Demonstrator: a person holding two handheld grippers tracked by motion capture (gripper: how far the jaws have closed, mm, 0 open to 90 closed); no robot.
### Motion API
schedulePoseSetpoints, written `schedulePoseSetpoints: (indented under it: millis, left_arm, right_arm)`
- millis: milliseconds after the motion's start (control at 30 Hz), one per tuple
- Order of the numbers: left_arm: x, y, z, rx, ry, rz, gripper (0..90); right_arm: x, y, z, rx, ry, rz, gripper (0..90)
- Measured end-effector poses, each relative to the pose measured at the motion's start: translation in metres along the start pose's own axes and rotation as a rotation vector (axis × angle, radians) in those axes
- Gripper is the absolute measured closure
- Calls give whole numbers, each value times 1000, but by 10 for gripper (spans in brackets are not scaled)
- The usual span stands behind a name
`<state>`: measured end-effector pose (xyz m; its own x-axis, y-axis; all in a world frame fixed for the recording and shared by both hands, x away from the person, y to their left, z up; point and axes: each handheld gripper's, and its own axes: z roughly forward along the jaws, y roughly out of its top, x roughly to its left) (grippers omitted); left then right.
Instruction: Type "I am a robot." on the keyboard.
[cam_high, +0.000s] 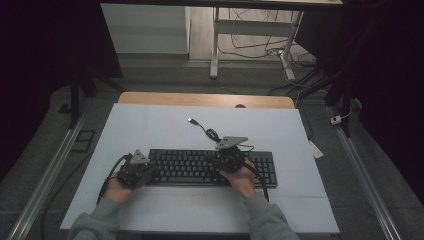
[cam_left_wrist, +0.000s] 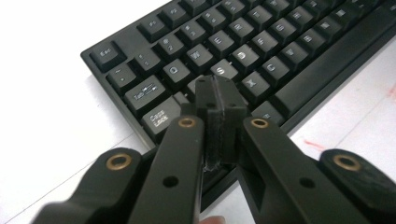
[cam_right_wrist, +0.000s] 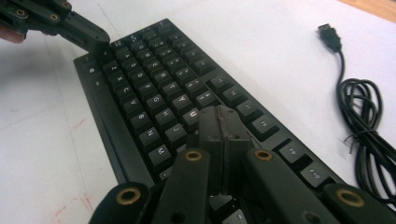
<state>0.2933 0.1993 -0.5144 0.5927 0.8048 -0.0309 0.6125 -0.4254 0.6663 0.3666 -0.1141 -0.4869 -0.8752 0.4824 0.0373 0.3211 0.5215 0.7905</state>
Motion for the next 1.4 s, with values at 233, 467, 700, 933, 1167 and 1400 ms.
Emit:
schedulePoseSetpoints:
  millis: [233, 467, 700, 933, 1167, 1400]
  left_arm:
    - [2, -2, 1, 10, 5, -7, 892]
    - [1, -3, 5, 23, 4, -8, 892]
    - [2, -4, 5, 22, 5, -9, 890]
    - [1, -4, 5, 21, 6, -10, 888]
    - [1, -4, 5, 20, 7, -11, 889]
    - [1, -4, 6, 21, 7, -7, 889]
  right_arm:
    - [2, -2, 11, 18, 4, -5, 894]
    - [3, -2, 17, 26, 8, -14, 894]
    - [5, -3, 24, 39, -1, -23, 894]
    - [6, -3, 34, 65, -12, -29, 894]
    - [5, -2, 38, 56, -23, -22, 893]
    - [5, -2, 42, 57, -23, -23, 888]
